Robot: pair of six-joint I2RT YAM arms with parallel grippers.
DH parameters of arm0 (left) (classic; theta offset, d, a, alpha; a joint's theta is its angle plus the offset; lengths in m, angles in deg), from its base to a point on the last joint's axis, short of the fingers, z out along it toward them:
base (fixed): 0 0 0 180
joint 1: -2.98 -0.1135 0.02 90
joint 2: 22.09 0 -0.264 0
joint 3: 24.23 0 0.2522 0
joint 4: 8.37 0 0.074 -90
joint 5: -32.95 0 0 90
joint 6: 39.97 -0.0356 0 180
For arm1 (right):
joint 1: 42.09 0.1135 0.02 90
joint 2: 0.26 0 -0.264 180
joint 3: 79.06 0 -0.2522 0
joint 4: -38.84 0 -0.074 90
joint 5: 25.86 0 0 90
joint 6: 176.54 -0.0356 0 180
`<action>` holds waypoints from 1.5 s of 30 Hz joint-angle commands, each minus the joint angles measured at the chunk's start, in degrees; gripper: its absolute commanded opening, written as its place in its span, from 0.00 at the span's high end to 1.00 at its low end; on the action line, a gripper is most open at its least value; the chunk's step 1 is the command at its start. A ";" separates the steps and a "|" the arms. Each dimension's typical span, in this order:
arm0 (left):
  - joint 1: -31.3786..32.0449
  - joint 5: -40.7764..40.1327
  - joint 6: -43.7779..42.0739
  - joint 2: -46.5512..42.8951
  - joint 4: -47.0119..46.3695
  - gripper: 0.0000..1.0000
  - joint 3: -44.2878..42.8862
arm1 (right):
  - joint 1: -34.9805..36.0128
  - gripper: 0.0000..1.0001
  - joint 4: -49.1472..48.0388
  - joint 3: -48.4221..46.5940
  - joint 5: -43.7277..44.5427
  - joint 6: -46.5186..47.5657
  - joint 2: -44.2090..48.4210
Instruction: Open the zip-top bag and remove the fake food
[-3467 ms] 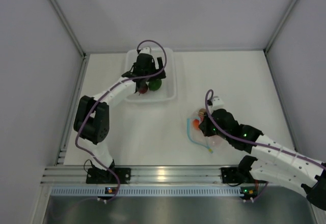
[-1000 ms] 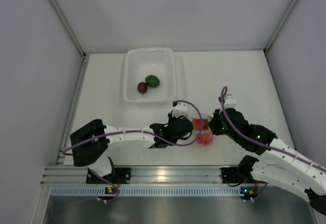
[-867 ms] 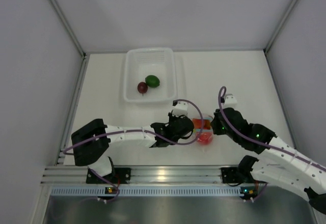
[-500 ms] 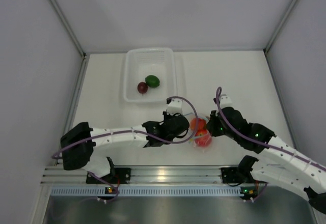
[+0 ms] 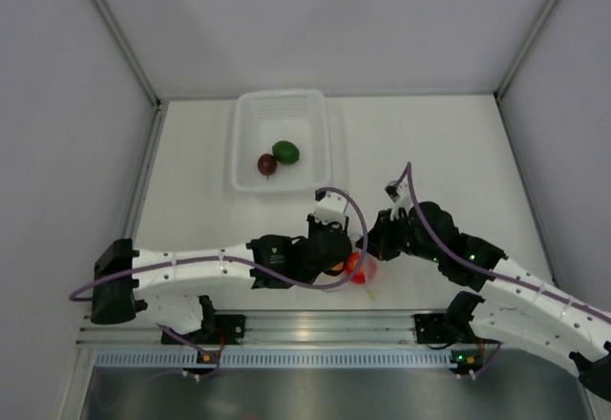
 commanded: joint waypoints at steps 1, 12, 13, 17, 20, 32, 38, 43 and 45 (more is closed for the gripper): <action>4.28 -1.45 -1.98 -0.79 0.02 0.70 -4.62 | -0.80 1.00 -7.15 0.85 -0.52 -2.00 -0.41; 7.62 -1.73 -2.95 0.61 0.02 0.65 -6.21 | -8.88 1.00 -5.66 0.59 -2.45 2.04 -4.54; 7.62 -1.90 -2.86 1.14 0.11 0.65 -6.03 | -9.50 1.00 -5.22 0.33 -2.28 2.48 -4.46; 7.54 -2.87 -3.21 3.51 0.02 0.65 -6.55 | -11.79 1.00 -2.94 0.24 -1.93 4.58 -4.46; 6.57 -0.33 -4.61 7.20 0.02 0.64 -8.22 | -12.58 1.00 -1.09 -0.11 -0.70 5.56 -4.02; -0.81 -0.13 -2.86 16.96 1.43 0.58 -10.25 | -13.90 1.00 0.23 0.85 -1.22 7.31 -3.05; -0.90 -3.22 -1.10 19.86 5.82 0.56 -12.09 | -14.69 1.00 -0.03 0.94 -1.14 7.05 -3.23; -1.08 -3.57 -0.22 21.79 9.42 0.49 -13.67 | -14.78 1.00 0.76 0.85 0.01 7.23 -3.23; -1.08 -4.97 -0.22 22.84 10.65 0.49 -14.64 | -14.78 1.00 0.76 0.86 -0.08 7.23 -3.31</action>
